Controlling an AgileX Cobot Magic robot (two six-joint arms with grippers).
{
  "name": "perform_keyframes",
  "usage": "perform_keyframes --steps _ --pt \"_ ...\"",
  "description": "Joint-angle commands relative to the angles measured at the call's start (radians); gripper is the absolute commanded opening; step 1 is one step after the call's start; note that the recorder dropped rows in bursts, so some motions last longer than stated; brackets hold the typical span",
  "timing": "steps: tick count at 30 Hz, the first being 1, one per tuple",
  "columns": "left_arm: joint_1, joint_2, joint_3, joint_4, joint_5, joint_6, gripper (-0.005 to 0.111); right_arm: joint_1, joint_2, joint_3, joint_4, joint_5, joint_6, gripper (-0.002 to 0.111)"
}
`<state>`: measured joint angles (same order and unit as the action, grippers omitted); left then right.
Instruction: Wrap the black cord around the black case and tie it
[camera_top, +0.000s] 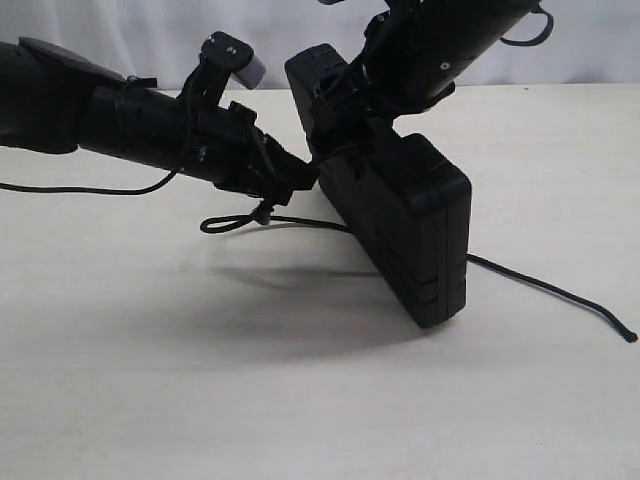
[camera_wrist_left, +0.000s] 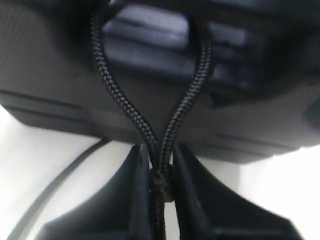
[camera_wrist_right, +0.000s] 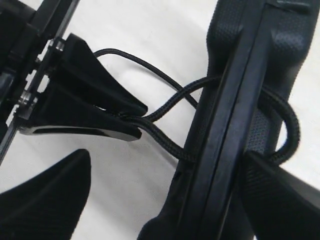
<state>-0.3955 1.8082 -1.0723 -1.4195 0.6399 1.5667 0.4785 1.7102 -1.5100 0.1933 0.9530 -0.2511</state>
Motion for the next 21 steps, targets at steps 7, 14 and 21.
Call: perform_keyframes --steps 7,14,21 --pt "0.000 -0.002 0.001 -0.125 0.011 0.097 0.000 0.001 -0.013 0.000 0.036 -0.009 -0.023 0.076" --pt "-0.009 -0.002 0.001 -0.225 0.005 0.199 0.000 0.001 -0.013 0.000 0.039 -0.009 -0.022 0.076" --pt "-0.111 -0.002 -0.001 -0.278 -0.180 0.290 0.000 0.001 -0.015 0.000 0.038 -0.011 -0.022 0.076"
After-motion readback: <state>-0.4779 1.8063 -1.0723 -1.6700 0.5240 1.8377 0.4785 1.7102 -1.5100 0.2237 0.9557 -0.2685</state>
